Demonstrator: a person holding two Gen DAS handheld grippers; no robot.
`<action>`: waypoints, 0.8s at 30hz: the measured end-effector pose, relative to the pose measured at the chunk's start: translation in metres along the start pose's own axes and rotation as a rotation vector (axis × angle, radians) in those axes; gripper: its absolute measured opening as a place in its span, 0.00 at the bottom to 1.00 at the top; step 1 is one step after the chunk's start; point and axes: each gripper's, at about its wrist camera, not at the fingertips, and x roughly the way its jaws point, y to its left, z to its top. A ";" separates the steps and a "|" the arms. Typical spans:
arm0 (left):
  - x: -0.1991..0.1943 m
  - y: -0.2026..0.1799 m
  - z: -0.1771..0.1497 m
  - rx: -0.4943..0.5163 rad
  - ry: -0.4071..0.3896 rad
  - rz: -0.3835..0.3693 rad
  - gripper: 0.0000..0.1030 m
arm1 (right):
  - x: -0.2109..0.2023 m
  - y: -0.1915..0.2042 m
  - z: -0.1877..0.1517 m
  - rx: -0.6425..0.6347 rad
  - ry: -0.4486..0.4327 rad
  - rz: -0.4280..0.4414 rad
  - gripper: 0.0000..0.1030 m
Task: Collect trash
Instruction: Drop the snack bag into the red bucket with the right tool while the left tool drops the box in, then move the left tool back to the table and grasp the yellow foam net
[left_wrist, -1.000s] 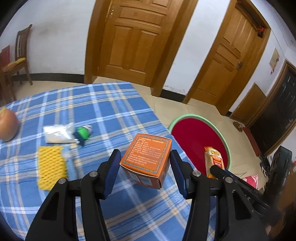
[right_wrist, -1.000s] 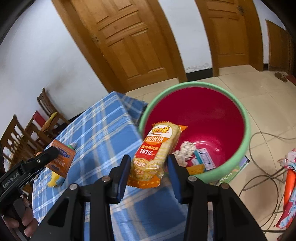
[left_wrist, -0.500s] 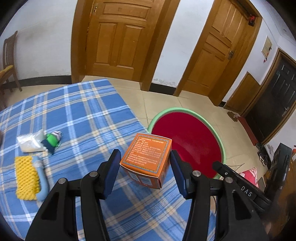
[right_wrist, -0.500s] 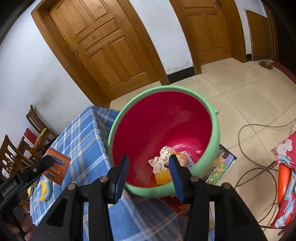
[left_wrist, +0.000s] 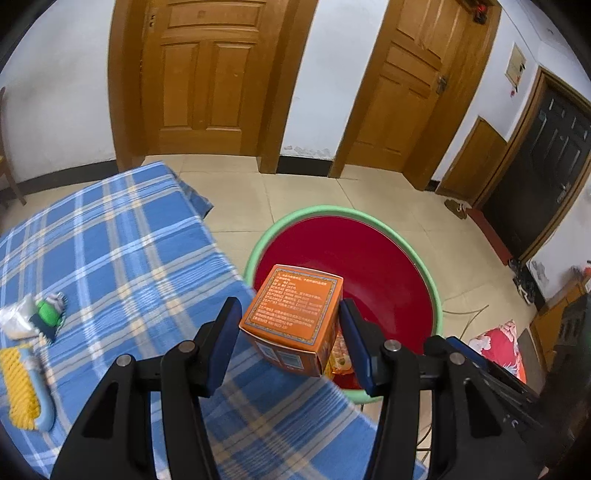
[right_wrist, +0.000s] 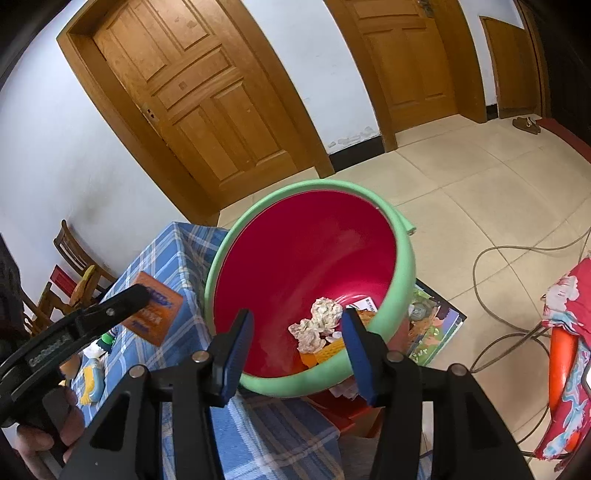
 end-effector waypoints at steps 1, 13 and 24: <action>0.004 -0.004 0.002 0.008 0.001 0.002 0.53 | 0.000 -0.002 0.001 0.005 -0.001 -0.001 0.52; 0.012 -0.009 0.006 -0.005 0.014 0.026 0.63 | -0.006 -0.017 0.003 0.044 -0.011 -0.005 0.55; -0.018 0.009 -0.002 -0.043 -0.017 0.049 0.63 | -0.015 -0.002 -0.001 0.015 -0.018 0.026 0.59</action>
